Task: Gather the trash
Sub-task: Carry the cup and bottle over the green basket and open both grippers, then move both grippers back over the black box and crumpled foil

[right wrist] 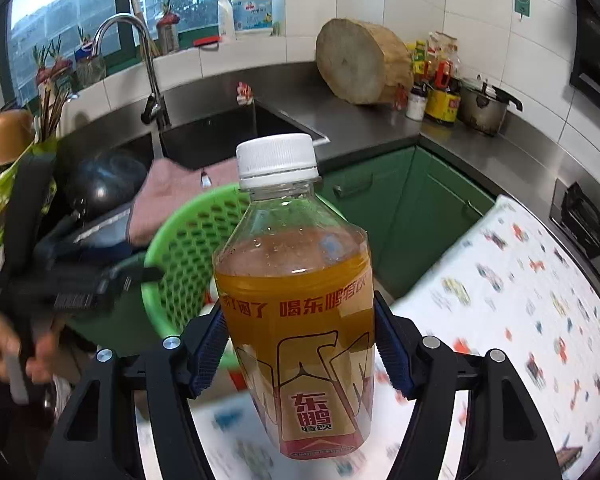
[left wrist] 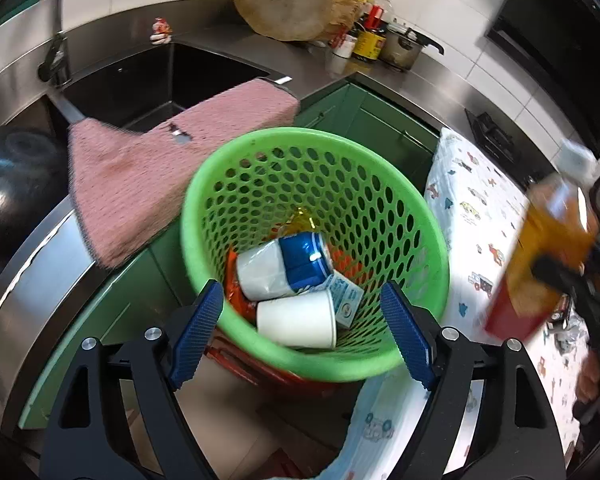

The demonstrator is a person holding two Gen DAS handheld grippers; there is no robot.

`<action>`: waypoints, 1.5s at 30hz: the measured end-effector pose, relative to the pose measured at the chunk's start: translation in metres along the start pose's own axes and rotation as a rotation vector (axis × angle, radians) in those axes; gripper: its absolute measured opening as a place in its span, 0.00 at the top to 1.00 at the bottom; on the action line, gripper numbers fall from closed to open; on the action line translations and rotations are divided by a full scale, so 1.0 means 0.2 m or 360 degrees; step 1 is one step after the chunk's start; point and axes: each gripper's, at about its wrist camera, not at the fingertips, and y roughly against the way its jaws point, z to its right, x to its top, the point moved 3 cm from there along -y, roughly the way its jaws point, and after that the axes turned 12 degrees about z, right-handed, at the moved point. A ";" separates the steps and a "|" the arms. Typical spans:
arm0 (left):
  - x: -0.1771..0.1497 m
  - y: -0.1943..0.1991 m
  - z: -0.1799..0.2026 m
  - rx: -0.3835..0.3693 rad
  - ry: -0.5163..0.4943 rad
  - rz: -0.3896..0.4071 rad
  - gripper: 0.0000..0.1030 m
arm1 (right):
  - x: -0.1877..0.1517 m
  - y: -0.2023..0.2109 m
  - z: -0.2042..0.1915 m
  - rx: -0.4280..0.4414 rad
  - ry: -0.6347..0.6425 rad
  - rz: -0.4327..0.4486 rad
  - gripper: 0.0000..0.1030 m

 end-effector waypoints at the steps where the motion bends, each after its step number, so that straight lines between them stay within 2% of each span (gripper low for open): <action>1: -0.01 0.02 -0.02 0.0003 0.0012 0.0006 0.22 | 0.02 -0.03 -0.01 0.0004 -0.0009 0.0010 0.37; 5: -0.04 0.04 -0.07 0.0014 0.0045 0.0010 0.22 | 0.10 -0.13 -0.08 0.0014 -0.0056 0.0063 0.37; 10: -0.07 0.06 -0.12 0.0029 0.0075 -0.0001 0.22 | 0.16 -0.27 -0.11 0.0021 -0.0110 0.0057 0.37; 16: -0.09 0.05 -0.14 0.0031 0.0088 -0.0020 0.22 | 0.17 -0.28 -0.10 0.0015 -0.0125 0.0074 0.35; 18: -0.09 0.05 -0.13 0.0025 0.0083 -0.0019 0.22 | 0.17 -0.25 -0.10 0.0026 -0.0135 0.0084 0.30; 25: -0.07 0.07 -0.04 -0.0021 0.0041 -0.0001 0.22 | 0.14 -0.06 -0.06 0.0013 -0.0125 0.0118 0.27; 31: -0.08 0.11 0.07 -0.0064 -0.0004 0.0004 0.22 | 0.02 0.17 0.03 -0.0048 -0.0156 0.0135 0.22; 36: -0.09 0.12 0.20 -0.0125 -0.0051 0.0001 0.22 | -0.13 0.38 0.16 -0.0164 -0.0203 0.0136 0.19; 45: -0.16 0.13 0.57 -0.0264 -0.0195 -0.0033 0.22 | -0.47 0.75 0.49 -0.0402 -0.0329 0.0081 0.14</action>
